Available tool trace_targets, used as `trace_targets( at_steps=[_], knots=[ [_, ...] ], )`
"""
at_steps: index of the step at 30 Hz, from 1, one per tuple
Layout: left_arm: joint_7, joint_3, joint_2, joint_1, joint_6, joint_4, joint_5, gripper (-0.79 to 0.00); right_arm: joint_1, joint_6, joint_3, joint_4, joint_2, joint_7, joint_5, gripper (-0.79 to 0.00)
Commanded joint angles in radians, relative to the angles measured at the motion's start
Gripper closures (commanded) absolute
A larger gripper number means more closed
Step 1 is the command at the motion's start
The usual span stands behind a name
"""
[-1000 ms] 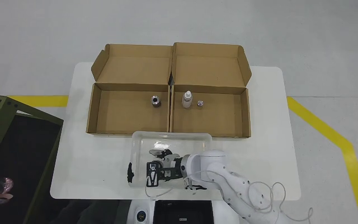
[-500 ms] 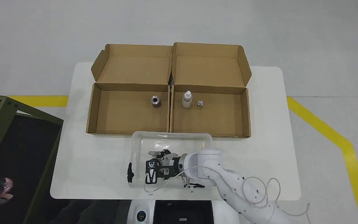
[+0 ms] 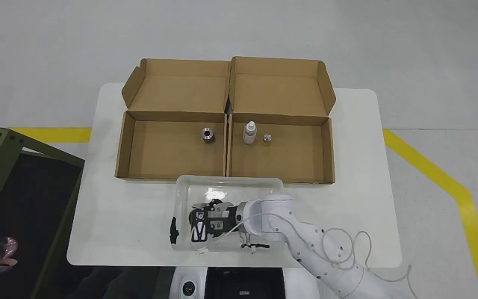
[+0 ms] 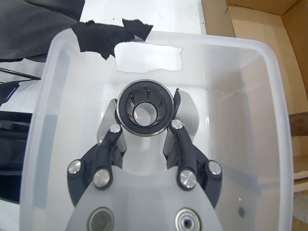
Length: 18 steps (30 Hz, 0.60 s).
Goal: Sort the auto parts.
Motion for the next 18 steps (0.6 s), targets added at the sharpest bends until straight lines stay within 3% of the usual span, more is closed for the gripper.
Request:
trace_targets(
  at_steps=[1, 18],
  knots=[
    [0.000, 0.000, 0.000, 0.000, 0.000, 0.000, 0.000, -0.785, 0.002, -0.005, 0.003, -0.011, 0.001, -0.002, 0.014, 0.000],
    [0.000, 0.000, 0.000, 0.000, 0.000, 0.000, 0.000, -0.785, 0.003, -0.013, 0.089, -0.145, 0.023, 0.011, 0.063, 0.000]
  ],
)
